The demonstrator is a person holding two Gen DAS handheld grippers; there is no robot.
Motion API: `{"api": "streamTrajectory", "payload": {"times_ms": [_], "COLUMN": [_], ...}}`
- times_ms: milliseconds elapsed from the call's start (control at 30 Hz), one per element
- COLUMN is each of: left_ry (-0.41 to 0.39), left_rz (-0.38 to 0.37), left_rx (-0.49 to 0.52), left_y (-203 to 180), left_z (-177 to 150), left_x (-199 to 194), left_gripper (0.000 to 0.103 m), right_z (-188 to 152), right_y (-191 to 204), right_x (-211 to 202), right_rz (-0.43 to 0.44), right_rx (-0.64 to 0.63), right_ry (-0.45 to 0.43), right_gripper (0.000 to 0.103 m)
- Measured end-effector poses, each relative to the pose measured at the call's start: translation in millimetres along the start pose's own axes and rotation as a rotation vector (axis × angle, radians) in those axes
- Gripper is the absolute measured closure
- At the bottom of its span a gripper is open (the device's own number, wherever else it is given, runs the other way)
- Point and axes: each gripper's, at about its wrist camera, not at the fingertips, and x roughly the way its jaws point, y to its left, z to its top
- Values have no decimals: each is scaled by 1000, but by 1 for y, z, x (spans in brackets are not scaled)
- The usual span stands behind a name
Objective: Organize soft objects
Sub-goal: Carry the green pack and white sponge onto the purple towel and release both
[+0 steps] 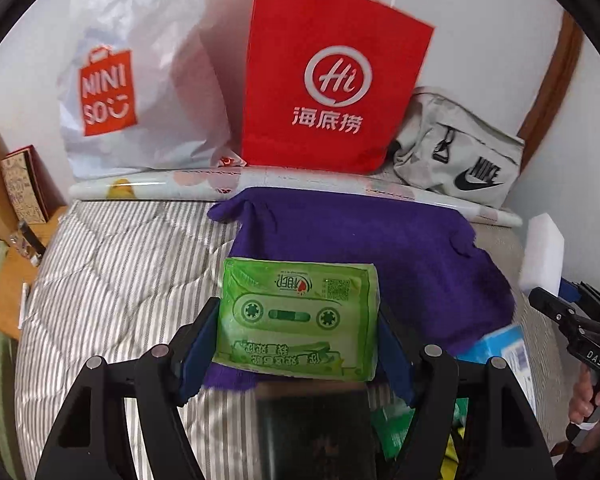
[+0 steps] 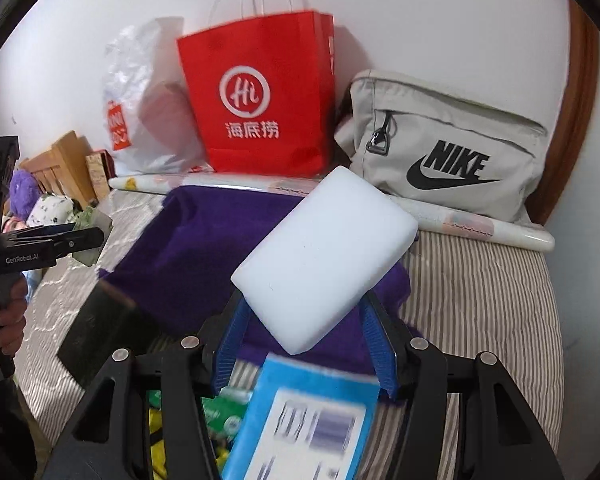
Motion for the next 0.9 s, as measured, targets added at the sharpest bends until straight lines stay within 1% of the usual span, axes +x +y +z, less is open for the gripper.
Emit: {"api": "streamTrajectory", "payload": {"times_ms": [67,200,267,467,533,600,700,800,900], "left_ry": [16,74,97,133,147,166,179,196,205], "left_rz": [-3,-36,-48,-33,-34,-18,-15,5,7], "left_rx": [-4,-25,-23,18,18,21,27,29,26], "left_y": [0,2,1,-13,-16,-19,-22,-24,-23], "left_z": [8,23,30,50,55,59,64,67,67], "left_x": [15,46,60,95,104,116,127,137,142], "left_gripper": [32,32,32,32,32,32,31,31,31], "right_z": [7,16,18,24,25,25,27,29,31], "right_y": [-2,-8,-12,-17,-19,-22,-27,-29,-29], "right_x": [12,39,51,89,97,105,116,124,130], "right_rz": [-6,-6,8,20,27,36,57,56,68], "right_rx": [-4,5,12,8,8,16,32,33,27], "right_ry": [7,52,78,166,191,211,246,271,282], "right_gripper": [47,47,47,47,47,47,47,47,46]}}
